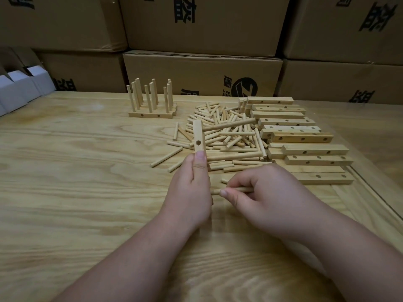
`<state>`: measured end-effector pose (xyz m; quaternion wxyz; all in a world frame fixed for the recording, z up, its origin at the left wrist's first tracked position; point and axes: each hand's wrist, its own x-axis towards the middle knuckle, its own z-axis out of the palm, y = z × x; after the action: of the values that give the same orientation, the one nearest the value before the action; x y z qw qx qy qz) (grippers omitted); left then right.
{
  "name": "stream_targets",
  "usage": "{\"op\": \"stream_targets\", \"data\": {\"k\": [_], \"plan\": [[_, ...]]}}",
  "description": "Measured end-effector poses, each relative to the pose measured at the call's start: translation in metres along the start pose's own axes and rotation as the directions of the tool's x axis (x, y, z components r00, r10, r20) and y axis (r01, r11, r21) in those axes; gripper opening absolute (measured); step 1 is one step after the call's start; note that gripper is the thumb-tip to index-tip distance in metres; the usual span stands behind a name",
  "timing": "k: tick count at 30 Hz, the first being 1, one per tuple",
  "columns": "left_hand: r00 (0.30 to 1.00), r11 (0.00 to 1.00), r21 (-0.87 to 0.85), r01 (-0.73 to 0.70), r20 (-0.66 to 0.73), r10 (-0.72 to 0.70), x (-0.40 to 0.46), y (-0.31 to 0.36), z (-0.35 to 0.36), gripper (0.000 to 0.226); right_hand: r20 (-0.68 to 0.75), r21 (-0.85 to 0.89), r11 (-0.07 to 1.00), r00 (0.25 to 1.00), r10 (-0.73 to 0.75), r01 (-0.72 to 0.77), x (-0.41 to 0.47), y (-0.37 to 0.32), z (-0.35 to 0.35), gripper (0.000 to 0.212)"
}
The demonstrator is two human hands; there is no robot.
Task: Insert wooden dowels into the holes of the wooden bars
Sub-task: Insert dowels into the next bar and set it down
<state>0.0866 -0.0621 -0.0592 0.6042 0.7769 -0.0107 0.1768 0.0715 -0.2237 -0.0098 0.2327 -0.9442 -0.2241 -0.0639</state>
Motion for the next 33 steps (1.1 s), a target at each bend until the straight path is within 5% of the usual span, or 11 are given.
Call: {"op": "stream_targets", "data": {"k": [4,8,12,16,22,29,33], "plan": [[1.0,1.0,-0.025,0.007,-0.01,-0.007,0.0,0.0,0.0,0.041,-0.082,-0.112,0.993,0.995,-0.056,0.046,0.001,-0.002,0.001,0.039],[1.0,0.999,-0.034,0.012,0.012,-0.011,0.001,-0.002,-0.004,0.045,-0.058,0.157,0.988,0.998,0.015,-0.005,0.0,0.01,0.011,0.022],[0.991,0.973,-0.189,0.133,0.017,-0.132,0.004,-0.002,-0.006,0.042,-0.363,0.383,0.921,0.928,0.084,0.066,0.0,0.015,0.016,0.047],[0.967,0.836,-0.485,0.254,0.105,-0.233,0.01,0.006,-0.012,0.044,-0.503,0.583,0.794,0.844,0.187,0.171,0.001,0.011,0.023,0.039],[0.94,0.632,-0.696,0.34,0.271,-0.208,0.016,0.008,-0.013,0.041,-0.412,0.649,0.758,0.863,0.292,0.054,0.008,0.012,0.036,0.028],[0.929,0.705,-0.624,0.338,0.341,-0.144,0.018,0.002,-0.012,0.022,-0.209,0.703,0.706,0.923,0.324,-0.088,0.016,0.015,0.023,0.019],[0.958,0.681,-0.674,0.285,0.231,-0.172,0.023,-0.003,-0.009,0.027,-0.055,0.526,0.83,0.966,0.251,-0.186,0.031,0.012,0.011,0.01]]}}
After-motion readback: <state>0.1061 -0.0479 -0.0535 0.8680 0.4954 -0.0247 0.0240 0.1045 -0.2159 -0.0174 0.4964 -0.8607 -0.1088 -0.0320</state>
